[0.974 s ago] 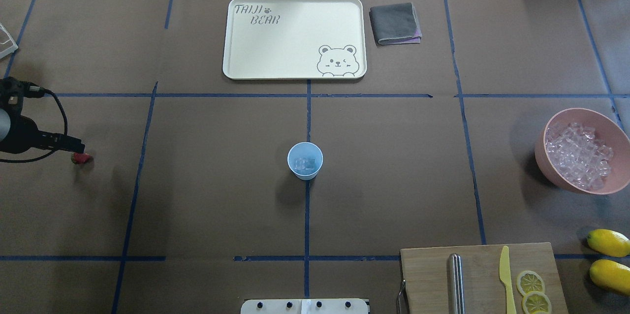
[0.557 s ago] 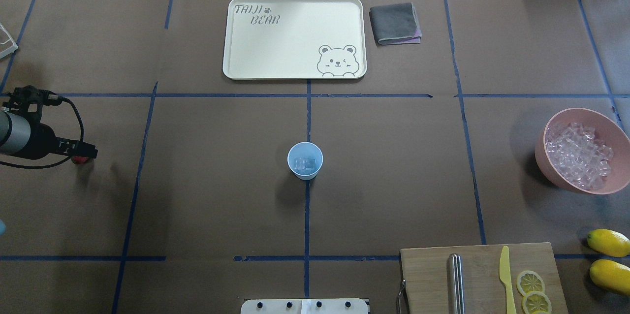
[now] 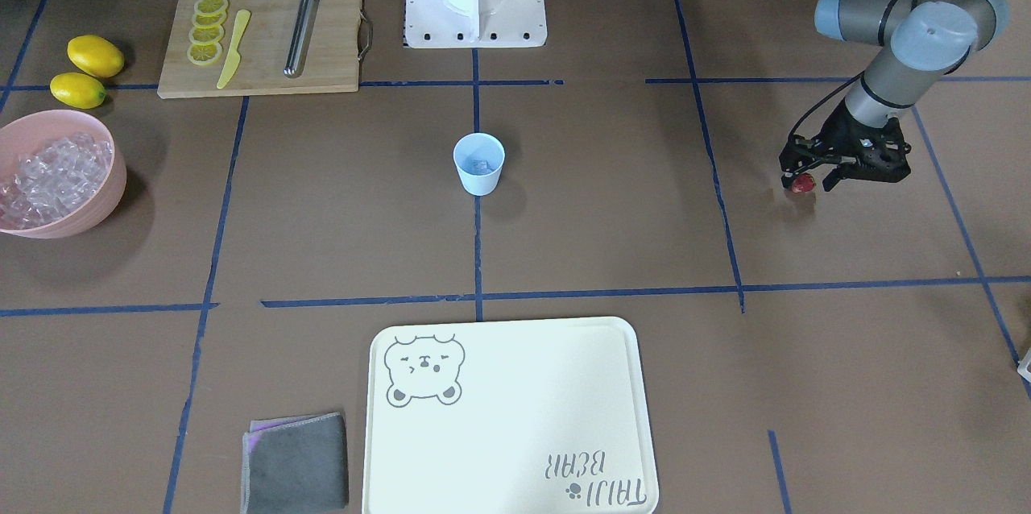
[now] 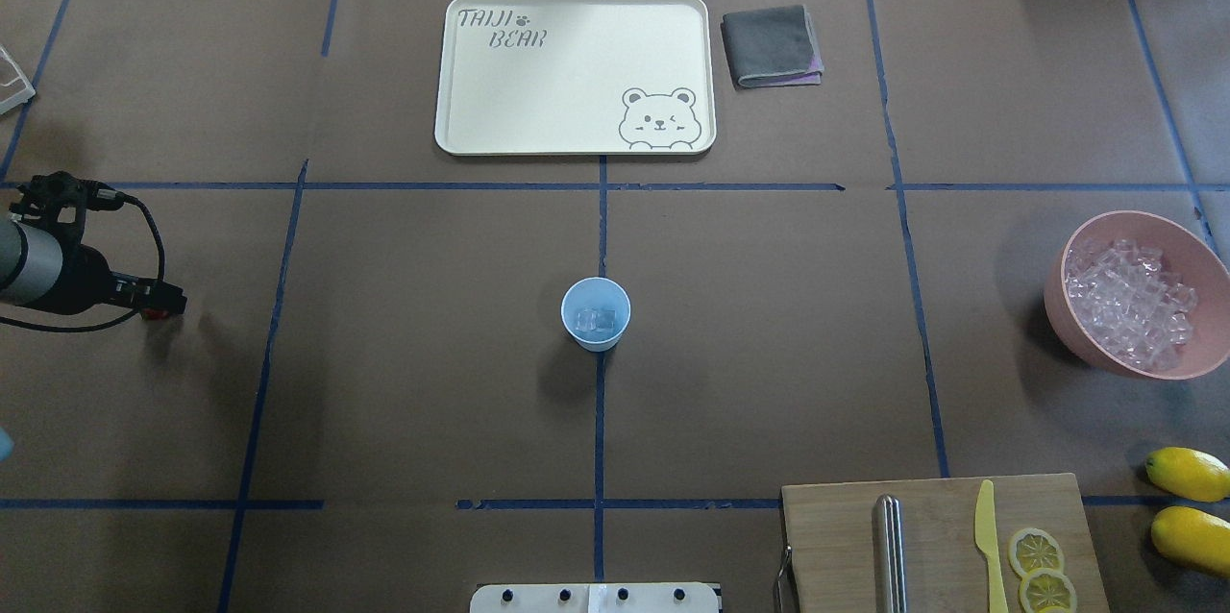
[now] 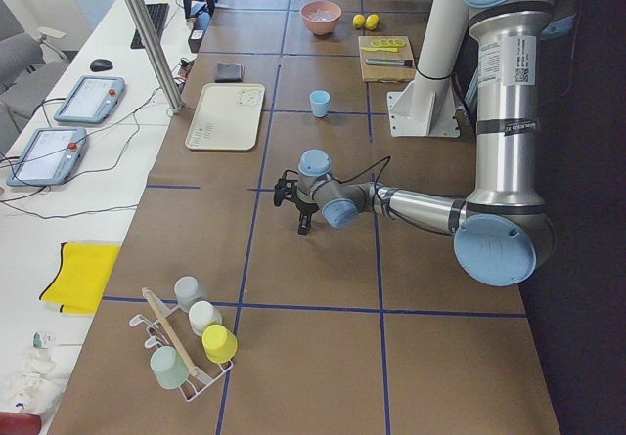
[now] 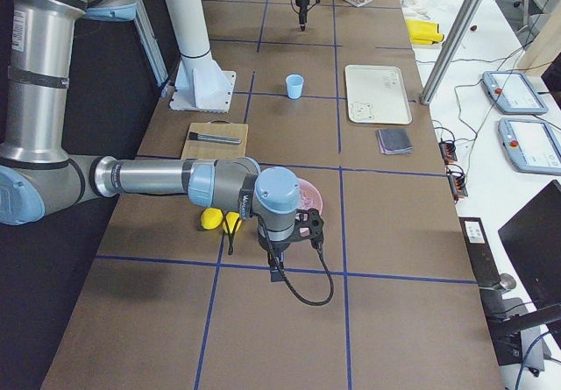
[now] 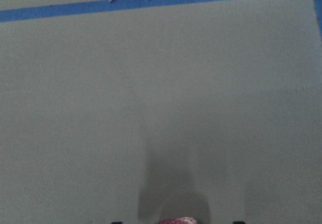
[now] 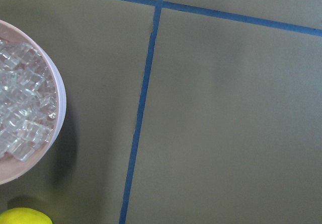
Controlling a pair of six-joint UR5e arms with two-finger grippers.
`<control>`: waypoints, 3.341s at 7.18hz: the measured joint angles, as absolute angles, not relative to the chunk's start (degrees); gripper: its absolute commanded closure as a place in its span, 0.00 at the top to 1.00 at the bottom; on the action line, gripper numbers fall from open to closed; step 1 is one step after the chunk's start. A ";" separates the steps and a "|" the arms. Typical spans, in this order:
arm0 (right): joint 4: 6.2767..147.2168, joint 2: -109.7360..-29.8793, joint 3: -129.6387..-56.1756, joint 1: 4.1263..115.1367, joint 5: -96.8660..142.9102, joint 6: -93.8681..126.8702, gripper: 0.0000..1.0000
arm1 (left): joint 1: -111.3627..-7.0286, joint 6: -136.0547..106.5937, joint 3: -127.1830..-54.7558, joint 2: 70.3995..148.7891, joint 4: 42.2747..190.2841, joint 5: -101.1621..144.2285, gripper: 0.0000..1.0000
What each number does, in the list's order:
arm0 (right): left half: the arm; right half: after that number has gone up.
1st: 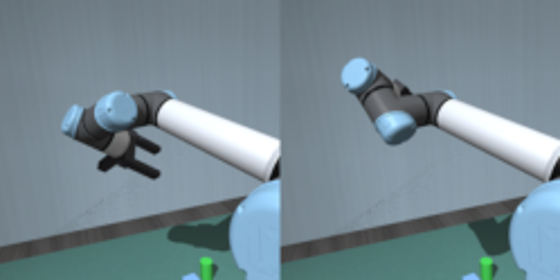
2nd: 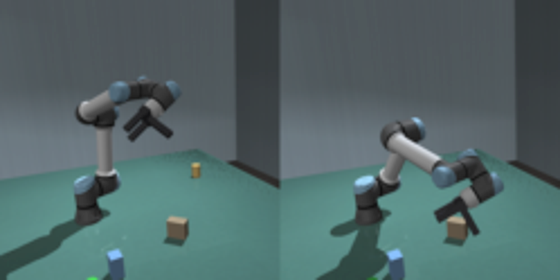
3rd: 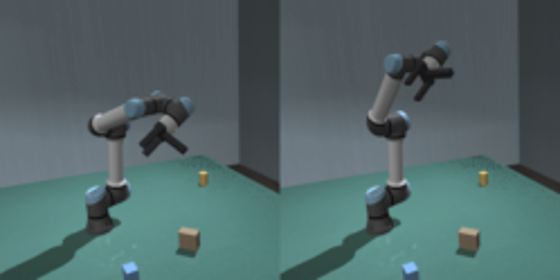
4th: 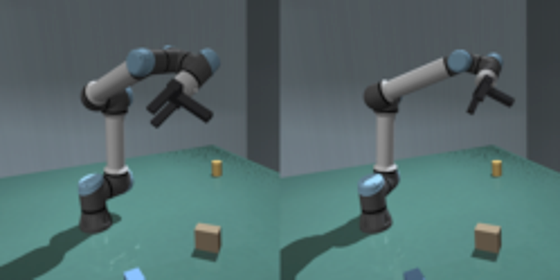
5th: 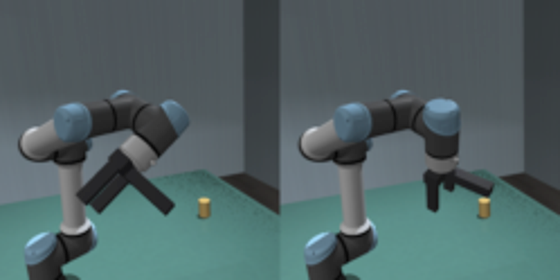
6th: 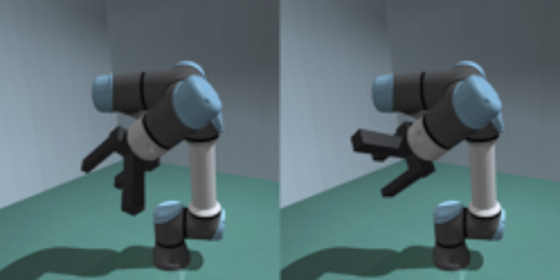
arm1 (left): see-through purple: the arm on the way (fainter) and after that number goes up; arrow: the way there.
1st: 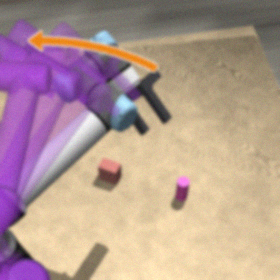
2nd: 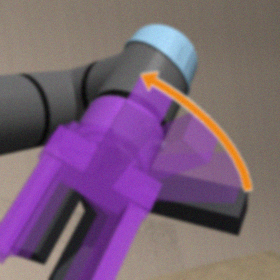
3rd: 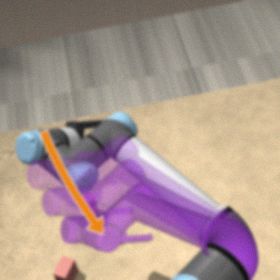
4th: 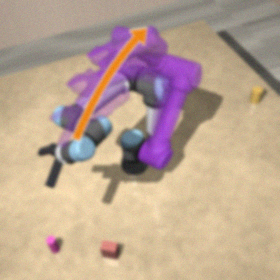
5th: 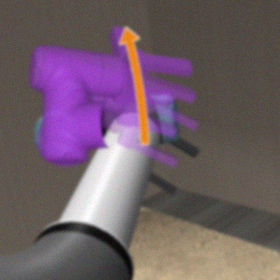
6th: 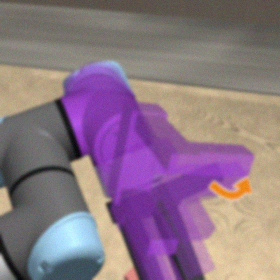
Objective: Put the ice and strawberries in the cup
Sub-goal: 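Lower the left gripper onto the red strawberry and grasp it, then carry the strawberry with the left gripper over the blue cup, then open the left gripper to drop the strawberry into the cup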
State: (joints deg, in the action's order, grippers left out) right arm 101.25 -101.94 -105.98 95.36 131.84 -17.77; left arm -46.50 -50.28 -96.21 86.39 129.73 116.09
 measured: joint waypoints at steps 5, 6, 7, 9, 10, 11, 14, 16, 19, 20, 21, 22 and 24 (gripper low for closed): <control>101.25 -101.95 -106.01 95.39 131.89 -17.68 1.00 | -46.61 -49.68 -97.66 85.96 129.67 116.54 0.00; 101.25 -101.95 -106.05 95.42 131.91 -17.67 1.00 | -47.01 -49.61 -99.14 86.05 128.25 117.17 0.00; 101.25 -101.95 -106.07 95.43 131.92 -17.67 1.00 | -47.36 -49.58 -102.80 86.31 123.46 117.75 0.00; 101.25 -101.95 -106.04 95.48 131.92 -17.68 1.00 | -47.57 -49.63 -112.87 89.99 107.82 117.92 0.00; 101.25 -102.05 -106.01 95.63 131.91 -17.74 1.00 | -47.52 -49.69 -116.32 94.27 99.63 117.82 0.00; 101.25 -102.29 -106.00 96.00 131.85 -17.98 1.00 | -47.31 -49.91 -118.43 99.87 91.49 117.68 0.00; 97.50 -103.99 -105.88 97.18 131.60 -18.45 1.00 | -41.76 -55.08 -119.44 116.25 74.10 115.07 0.00; 96.24 -104.28 -105.78 97.27 131.58 -17.80 1.00 | -37.01 -61.92 -116.58 122.63 72.58 111.58 0.00; 96.01 -104.19 -105.74 97.29 131.67 -16.64 1.00 | -31.48 -71.13 -104.57 134.87 72.87 106.36 0.00; 96.01 -104.21 -105.73 97.29 131.69 -16.50 1.00 | -30.36 -73.15 -100.60 138.33 73.40 105.94 0.04; 96.02 -104.22 -105.71 97.29 131.68 -16.48 1.00 | -29.50 -74.46 -97.82 140.13 74.94 105.80 0.18; 96.01 -104.23 -105.67 97.29 131.67 -16.50 1.00 | -28.86 -75.36 -95.99 140.87 76.82 105.76 0.61; 96.05 -104.29 -105.65 97.29 131.66 -16.52 1.00 | -28.37 -75.81 -94.67 141.17 78.34 105.79 1.00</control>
State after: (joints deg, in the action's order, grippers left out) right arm 96.05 -104.29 -105.65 97.29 131.66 -16.52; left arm -28.37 -75.81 -94.67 141.17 78.34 105.79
